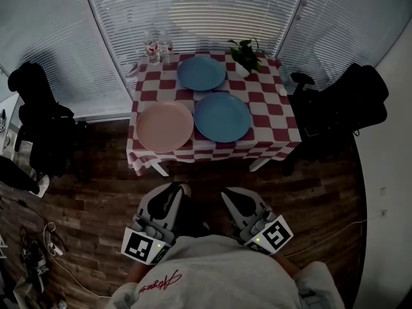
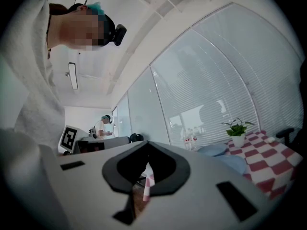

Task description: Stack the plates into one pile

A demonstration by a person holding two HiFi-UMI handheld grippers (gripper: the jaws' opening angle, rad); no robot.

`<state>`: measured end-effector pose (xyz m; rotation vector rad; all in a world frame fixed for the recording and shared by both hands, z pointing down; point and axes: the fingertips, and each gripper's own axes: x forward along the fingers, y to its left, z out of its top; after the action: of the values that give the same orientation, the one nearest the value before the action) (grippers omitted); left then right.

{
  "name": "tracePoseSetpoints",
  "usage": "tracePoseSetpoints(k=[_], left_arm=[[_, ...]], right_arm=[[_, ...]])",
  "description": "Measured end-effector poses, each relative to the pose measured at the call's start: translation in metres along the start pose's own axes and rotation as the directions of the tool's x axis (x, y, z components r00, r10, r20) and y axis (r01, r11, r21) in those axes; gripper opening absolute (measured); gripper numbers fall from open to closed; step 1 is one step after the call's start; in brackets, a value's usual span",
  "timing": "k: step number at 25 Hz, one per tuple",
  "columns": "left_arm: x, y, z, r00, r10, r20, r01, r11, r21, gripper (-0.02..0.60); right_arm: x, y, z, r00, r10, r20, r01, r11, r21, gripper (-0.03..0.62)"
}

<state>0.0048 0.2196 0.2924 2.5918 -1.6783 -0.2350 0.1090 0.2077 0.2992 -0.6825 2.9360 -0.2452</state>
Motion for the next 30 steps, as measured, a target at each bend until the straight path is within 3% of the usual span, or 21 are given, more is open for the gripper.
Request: tracePoseSetpoints(k=[14, 30], left_arm=[[0.07, 0.055, 0.01, 0.997, -0.076, 0.0, 0.076, 0.997, 0.011, 0.052], [0.141, 0.125, 0.011, 0.994, -0.105, 0.002, 0.105, 0.994, -0.004, 0.052]], right_arm=[[0.056, -0.058, 0.019, 0.997, -0.065, 0.036, 0.066, 0.997, -0.037, 0.011], [0.124, -0.124, 0.025, 0.994, -0.106, 0.033, 0.106, 0.994, -0.027, 0.011]])
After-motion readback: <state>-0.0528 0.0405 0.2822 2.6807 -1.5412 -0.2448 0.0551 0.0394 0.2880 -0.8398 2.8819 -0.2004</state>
